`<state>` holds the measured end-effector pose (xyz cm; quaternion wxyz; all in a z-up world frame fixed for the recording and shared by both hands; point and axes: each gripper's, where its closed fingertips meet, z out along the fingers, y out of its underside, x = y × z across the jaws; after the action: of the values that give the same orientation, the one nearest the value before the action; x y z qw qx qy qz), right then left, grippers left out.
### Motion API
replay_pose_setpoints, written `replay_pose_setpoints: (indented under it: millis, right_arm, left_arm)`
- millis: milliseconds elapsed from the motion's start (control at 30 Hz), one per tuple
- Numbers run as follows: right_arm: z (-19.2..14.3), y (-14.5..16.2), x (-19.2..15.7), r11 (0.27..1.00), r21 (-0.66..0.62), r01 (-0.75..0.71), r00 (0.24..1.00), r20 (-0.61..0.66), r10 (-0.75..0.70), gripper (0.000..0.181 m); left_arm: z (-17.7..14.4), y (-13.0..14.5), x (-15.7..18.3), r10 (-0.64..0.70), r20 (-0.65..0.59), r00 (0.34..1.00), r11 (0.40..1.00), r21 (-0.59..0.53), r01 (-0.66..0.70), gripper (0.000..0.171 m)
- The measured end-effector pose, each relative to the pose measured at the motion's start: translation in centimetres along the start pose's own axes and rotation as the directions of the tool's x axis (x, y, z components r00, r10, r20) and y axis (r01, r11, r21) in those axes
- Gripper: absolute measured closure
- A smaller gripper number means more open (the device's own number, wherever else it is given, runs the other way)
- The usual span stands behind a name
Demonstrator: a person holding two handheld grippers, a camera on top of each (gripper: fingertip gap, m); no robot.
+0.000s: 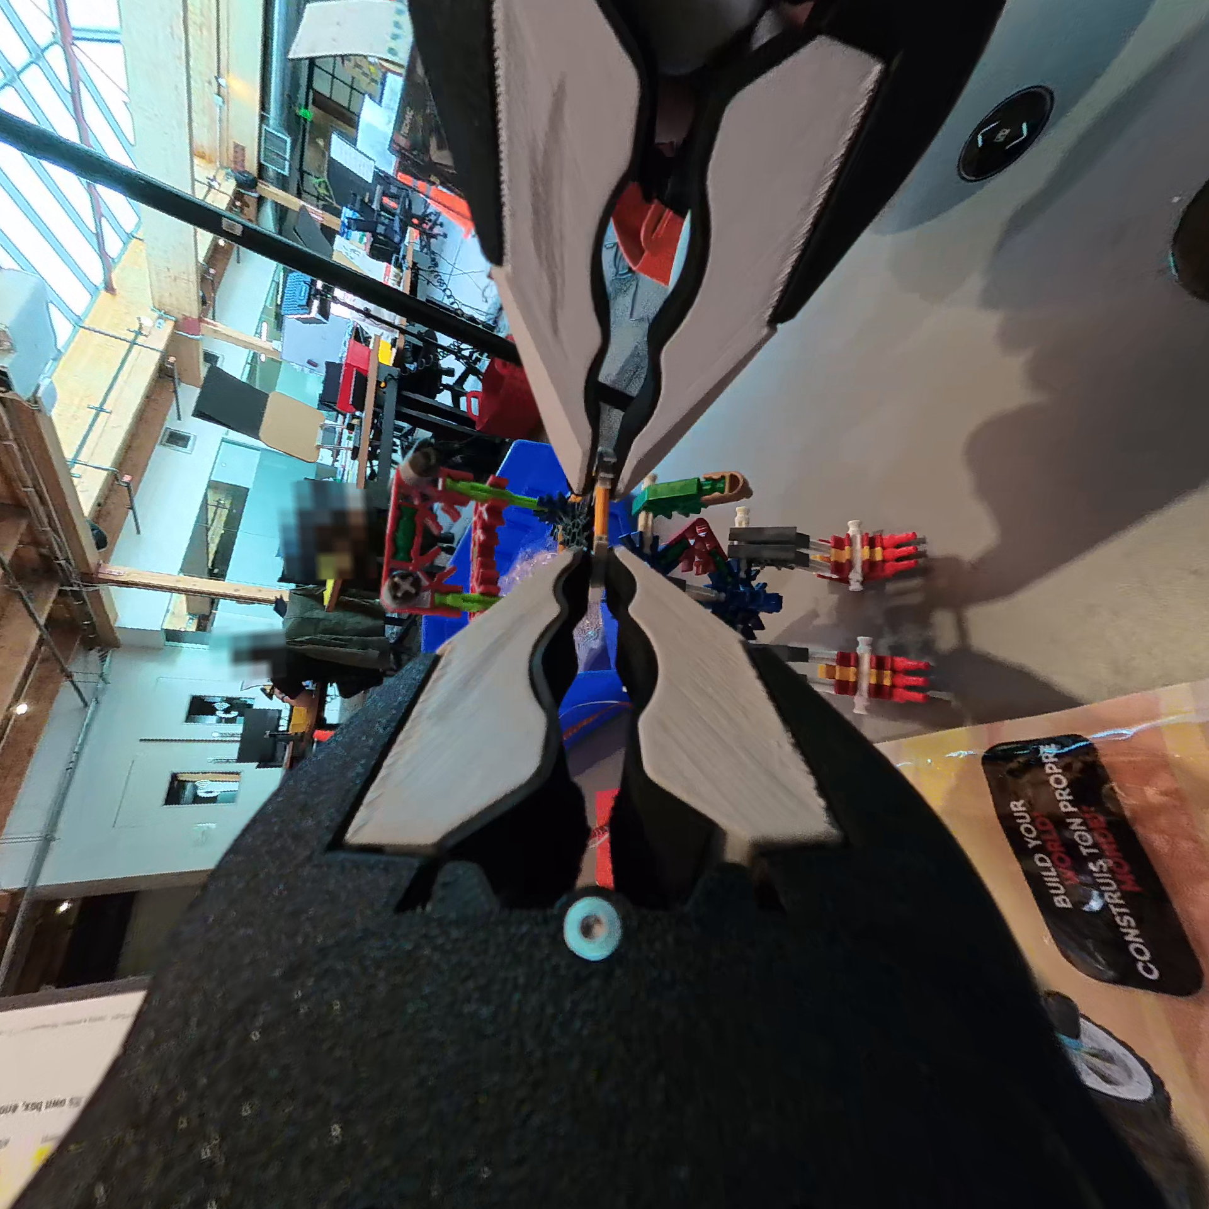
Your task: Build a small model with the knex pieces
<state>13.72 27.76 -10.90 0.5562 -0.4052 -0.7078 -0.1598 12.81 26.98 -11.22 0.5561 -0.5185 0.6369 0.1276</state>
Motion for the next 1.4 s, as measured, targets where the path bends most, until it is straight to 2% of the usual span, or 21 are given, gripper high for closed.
replay_pose_setpoints:
  millis: [133,267,433,567,667,733,967,1200,1400]
  right_arm:
    - [0.1,-0.1,0.0,1.000,-0.001,0.000,1.000,-0.002,0.000,0.179]
    - [-0.1,0.0,0.1,1.000,0.004,-0.007,1.000,-0.003,0.007,0.180]
    - [-0.2,-0.1,0.5,1.000,0.005,-0.030,0.999,-0.029,0.030,0.179]
    - [-0.2,-0.1,0.4,0.999,0.008,-0.034,0.999,-0.030,0.034,0.179]
    - [-0.2,0.0,0.4,0.999,0.009,-0.036,0.999,-0.031,0.037,0.179]
    - [-0.2,0.0,0.4,0.999,0.007,-0.038,0.999,-0.029,0.038,0.178]
    - [0.1,0.1,0.3,1.000,0.004,-0.026,0.999,-0.033,0.027,0.179]
    - [0.2,0.1,0.3,1.000,0.000,-0.026,0.999,-0.038,0.026,0.179]
    - [0.2,0.2,0.2,0.999,0.006,-0.042,0.999,-0.034,0.042,0.179]
  left_arm:
    - [-0.1,0.2,0.1,-0.056,-0.065,0.996,0.998,-0.004,0.056,0.170]
    - [0.0,-0.1,0.0,-0.070,-0.057,0.996,0.997,0.011,0.071,0.169]
    - [-0.2,-0.2,-0.8,-0.033,0.091,0.995,0.999,0.042,0.029,0.167]
    - [-0.5,-0.2,-1.2,0.037,0.241,0.970,0.998,0.038,-0.048,0.161]
    - [-0.3,-0.1,-1.2,0.065,0.254,0.965,0.997,0.023,-0.073,0.164]
    - [-0.3,-0.1,-1.0,0.166,0.262,0.951,0.986,-0.013,-0.169,0.168]
    - [0.0,0.3,-0.8,0.188,0.159,0.969,0.981,-0.066,-0.180,0.171]
    - [0.0,0.4,-0.6,0.211,0.045,0.977,0.976,-0.072,-0.207,0.171]
    - [0.1,0.3,-0.5,0.176,-0.035,0.984,0.983,-0.056,-0.177,0.171]
